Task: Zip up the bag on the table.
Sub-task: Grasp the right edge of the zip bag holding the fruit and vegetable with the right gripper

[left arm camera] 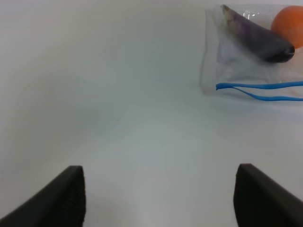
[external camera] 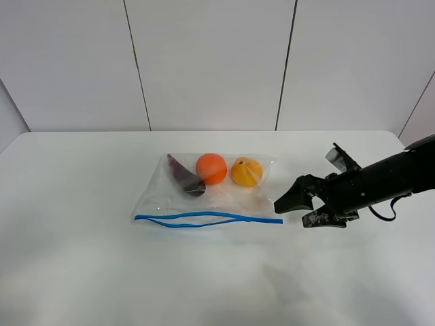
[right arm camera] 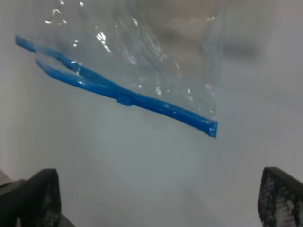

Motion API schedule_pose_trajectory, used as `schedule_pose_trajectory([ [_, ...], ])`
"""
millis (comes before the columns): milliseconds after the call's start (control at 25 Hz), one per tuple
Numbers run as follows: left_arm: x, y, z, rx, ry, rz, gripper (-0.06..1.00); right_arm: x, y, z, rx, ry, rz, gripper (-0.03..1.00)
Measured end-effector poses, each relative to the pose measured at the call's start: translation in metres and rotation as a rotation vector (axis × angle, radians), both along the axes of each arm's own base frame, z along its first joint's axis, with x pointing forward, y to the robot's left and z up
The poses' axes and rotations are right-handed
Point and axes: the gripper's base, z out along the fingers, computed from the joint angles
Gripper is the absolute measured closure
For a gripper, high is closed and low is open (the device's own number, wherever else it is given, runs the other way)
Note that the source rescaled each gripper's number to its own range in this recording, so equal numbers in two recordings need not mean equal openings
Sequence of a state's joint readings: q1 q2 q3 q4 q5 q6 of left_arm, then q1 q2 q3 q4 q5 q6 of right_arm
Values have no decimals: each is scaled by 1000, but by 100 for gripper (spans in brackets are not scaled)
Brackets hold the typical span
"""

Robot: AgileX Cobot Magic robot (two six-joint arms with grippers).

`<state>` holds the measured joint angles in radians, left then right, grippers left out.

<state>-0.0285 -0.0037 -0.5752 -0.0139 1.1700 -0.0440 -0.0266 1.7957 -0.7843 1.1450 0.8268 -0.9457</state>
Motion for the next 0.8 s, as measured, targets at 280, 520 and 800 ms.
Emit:
schedule_pose_trajectory([
  [280,0,0,0,0,0,0,-2,6,5,-29,81,33,-5,-2],
  [520,0,0,0,0,0,0,-2,8,8,-35,128,15,7,-2],
  [800,0,0,0,0,0,0,-2,9,9,-33,147,-8,11,1],
])
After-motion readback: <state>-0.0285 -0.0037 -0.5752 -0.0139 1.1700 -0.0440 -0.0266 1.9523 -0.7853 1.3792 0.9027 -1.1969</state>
